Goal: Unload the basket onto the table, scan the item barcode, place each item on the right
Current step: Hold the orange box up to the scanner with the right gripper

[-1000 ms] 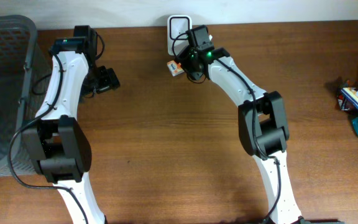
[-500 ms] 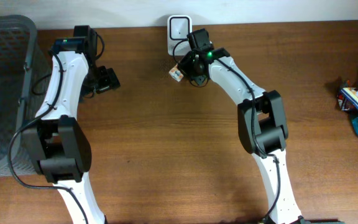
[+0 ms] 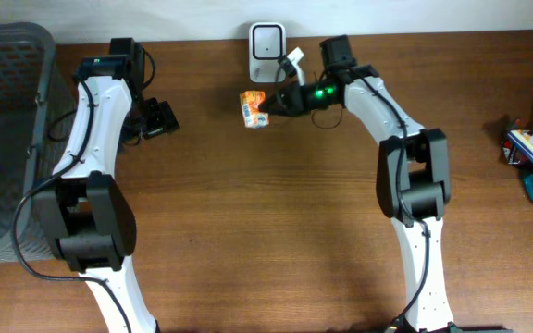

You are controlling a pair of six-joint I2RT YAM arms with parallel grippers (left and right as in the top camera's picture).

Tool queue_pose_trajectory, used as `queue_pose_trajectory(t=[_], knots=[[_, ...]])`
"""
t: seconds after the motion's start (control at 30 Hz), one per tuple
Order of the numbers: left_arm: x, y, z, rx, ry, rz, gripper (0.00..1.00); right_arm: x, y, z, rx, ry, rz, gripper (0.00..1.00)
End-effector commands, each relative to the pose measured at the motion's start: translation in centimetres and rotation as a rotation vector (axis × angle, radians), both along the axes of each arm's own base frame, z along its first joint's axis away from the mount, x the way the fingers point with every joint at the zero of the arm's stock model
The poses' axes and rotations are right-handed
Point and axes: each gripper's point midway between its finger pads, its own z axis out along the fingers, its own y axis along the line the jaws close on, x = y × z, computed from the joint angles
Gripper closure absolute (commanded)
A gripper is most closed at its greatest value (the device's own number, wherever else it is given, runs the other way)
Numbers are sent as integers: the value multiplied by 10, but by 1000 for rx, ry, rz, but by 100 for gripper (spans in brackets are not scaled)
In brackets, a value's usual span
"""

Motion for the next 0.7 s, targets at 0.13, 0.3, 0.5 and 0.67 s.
queue_pose_trajectory(t=[0.13, 0.3, 0.5, 0.67], knots=[[-1, -1, 1, -7, 0, -1, 1, -10, -15, 36, 250, -145, 111, 96], [-1, -1, 1, -7, 0, 0, 1, -8, -15, 37, 253, -177, 114, 96], [-1, -1, 1, -7, 0, -1, 1, -7, -15, 37, 253, -181, 114, 96], [-1, -1, 1, -7, 0, 0, 1, -5, -15, 35, 238, -185, 106, 96]])
